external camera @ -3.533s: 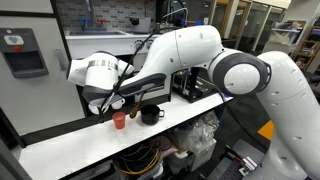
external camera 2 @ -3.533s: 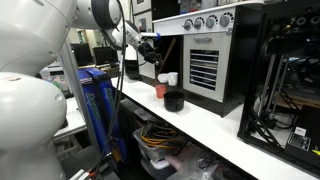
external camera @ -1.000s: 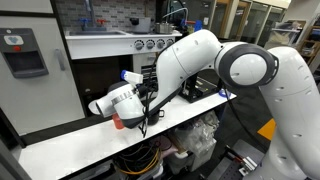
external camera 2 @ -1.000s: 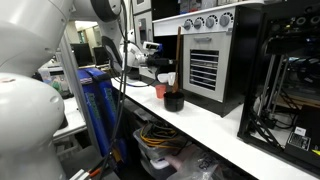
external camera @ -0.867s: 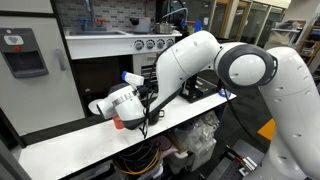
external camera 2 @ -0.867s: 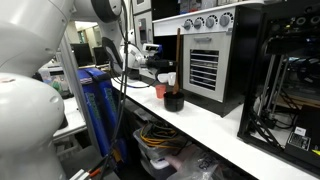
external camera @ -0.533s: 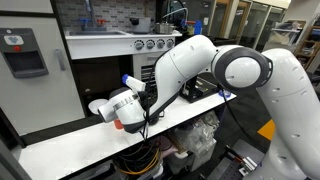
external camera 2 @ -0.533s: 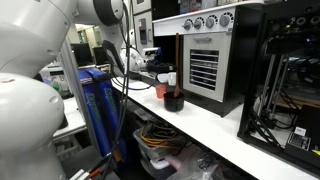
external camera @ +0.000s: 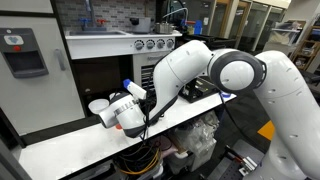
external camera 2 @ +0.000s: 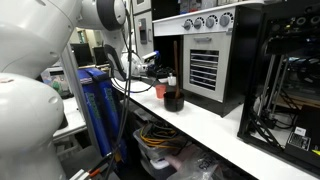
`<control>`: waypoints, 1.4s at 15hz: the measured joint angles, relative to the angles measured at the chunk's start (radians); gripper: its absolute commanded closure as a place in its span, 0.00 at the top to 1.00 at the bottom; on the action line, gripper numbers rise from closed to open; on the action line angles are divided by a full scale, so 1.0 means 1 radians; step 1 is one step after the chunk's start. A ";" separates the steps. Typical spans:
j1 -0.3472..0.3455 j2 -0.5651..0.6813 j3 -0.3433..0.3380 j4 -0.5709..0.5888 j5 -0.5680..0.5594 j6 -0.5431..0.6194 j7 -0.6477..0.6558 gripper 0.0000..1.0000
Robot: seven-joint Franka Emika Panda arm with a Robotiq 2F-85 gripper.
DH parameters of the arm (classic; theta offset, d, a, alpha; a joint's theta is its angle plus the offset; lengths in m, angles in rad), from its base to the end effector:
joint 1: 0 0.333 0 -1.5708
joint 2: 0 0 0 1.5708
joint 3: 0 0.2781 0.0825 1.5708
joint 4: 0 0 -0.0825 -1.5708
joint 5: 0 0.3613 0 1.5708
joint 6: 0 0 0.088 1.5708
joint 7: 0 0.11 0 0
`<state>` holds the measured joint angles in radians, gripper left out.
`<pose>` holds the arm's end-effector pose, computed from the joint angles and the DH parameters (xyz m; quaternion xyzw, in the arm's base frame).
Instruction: Move the wooden spoon to the right, use the wooden spoon to stir the contents in the black pot, remove the spoon from the pot and place it on the right side of the counter
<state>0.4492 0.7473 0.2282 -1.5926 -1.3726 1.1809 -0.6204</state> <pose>0.5392 0.2383 0.2304 0.4814 0.5240 -0.4099 0.5706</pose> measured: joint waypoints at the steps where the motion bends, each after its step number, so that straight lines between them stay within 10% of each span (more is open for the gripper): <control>1: -0.001 0.001 0.001 0.000 0.002 0.008 0.013 0.03; 21: -0.042 0.060 0.011 0.003 0.010 0.064 0.034 0.03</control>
<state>0.4071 0.8071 0.2391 -1.5895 -1.3624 1.2448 -0.5866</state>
